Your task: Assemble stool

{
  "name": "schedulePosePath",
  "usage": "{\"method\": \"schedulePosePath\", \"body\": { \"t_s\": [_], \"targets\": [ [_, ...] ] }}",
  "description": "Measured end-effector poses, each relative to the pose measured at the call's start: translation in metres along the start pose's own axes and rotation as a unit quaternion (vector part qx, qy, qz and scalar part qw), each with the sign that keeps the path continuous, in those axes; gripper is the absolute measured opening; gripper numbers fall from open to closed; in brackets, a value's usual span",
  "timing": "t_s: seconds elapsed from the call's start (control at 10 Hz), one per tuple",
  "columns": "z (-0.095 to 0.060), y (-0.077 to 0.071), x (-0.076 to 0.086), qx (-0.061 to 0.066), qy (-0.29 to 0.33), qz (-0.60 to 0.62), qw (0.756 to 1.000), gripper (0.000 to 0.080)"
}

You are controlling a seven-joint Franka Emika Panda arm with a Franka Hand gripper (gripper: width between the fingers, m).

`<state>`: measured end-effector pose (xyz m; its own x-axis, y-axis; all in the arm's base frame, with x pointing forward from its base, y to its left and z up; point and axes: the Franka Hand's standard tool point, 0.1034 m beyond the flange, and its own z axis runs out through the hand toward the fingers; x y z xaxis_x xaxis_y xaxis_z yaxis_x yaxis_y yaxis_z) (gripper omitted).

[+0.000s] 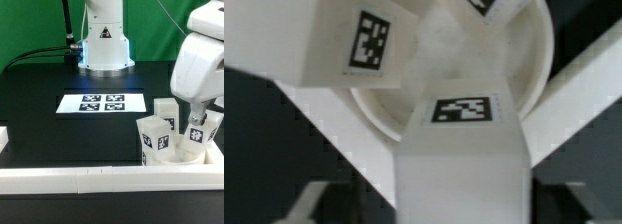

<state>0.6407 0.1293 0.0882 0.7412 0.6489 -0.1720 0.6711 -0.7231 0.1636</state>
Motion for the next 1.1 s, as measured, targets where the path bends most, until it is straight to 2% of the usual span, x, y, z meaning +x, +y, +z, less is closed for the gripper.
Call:
{"method": "schedulePosePath", "body": {
  "t_s": [0.4, 0.6, 0.8, 0.9, 1.1],
  "targets": [
    [-0.001, 0.001, 0.0, 0.0, 0.001, 0.137, 0.991, 0.0335],
    [0.0, 0.005, 0.0, 0.002, 0.012, 0.253, 0.967, 0.0335],
    [0.001, 0.008, -0.002, 0.002, 0.015, 0.387, 0.922, 0.0335],
    [0.001, 0.008, -0.003, 0.003, 0.009, 0.461, 0.887, 0.0335],
    [0.003, 0.019, -0.004, 0.049, 0.035, 0.59, 0.805, 0.0335]
  ]
}}
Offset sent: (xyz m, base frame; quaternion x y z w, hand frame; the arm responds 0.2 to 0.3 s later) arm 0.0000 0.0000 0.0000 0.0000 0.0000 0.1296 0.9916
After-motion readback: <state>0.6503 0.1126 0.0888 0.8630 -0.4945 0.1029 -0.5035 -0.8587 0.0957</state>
